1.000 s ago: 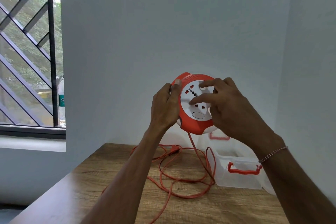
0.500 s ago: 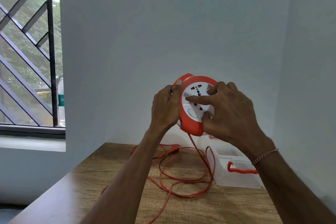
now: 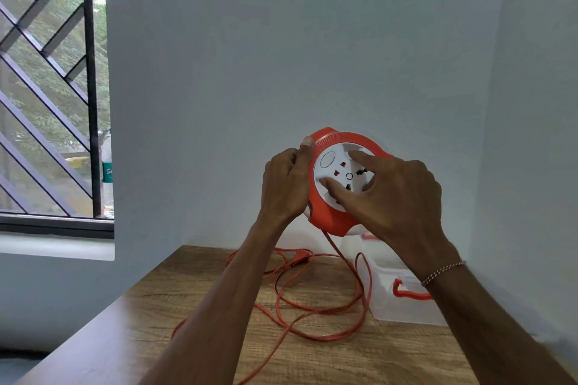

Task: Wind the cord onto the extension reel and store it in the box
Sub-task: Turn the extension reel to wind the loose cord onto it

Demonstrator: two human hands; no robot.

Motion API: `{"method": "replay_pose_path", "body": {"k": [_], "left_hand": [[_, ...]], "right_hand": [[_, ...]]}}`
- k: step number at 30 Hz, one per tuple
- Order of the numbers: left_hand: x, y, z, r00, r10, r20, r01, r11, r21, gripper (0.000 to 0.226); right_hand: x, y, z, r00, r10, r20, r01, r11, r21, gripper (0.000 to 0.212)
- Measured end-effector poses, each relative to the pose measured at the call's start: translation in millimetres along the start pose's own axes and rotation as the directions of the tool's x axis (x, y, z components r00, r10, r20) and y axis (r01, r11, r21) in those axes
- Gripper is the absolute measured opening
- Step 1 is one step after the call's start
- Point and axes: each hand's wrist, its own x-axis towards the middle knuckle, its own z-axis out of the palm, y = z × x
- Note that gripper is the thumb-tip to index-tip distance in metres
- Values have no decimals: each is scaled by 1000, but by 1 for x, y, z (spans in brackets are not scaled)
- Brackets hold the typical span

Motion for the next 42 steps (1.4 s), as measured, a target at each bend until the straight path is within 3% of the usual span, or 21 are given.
{"method": "replay_pose_path", "body": {"k": [7, 12, 16, 19, 25, 31, 38, 42], "left_hand": [[-2, 5, -2, 1000, -21, -8, 20, 998, -66, 54], [0, 4, -6, 1000, -20, -16, 19, 997, -79, 58], [-1, 5, -4, 1000, -23, -7, 22, 997, -73, 50], [-2, 5, -2, 1000, -15, -4, 15, 998, -63, 45], [-3, 5, -1, 1000, -12, -18, 11, 998, -61, 47], [-6, 5, 3, 1000, 14, -14, -15, 998, -59, 51], [-4, 4, 2, 1000, 8, -13, -9, 996, -92, 43], [-2, 3, 3, 1000, 7, -23, -9, 996, -89, 44]], "right_hand": [[6, 8, -2, 992, -125, 14, 125, 992, -23, 61], [10, 13, -10, 957, -286, 48, 287, 958, 2, 24], [9, 6, -16, 905, -312, 289, 337, 941, -40, 50], [7, -1, -18, 901, -275, 336, 326, 939, -106, 61], [5, 1, -17, 920, -243, 307, 318, 921, -224, 64], [2, 10, -11, 962, -183, 200, 220, 959, -178, 58], [6, 9, -10, 997, -32, 65, 39, 994, -100, 71], [7, 9, -12, 990, -132, 50, 132, 991, -10, 51]]}}
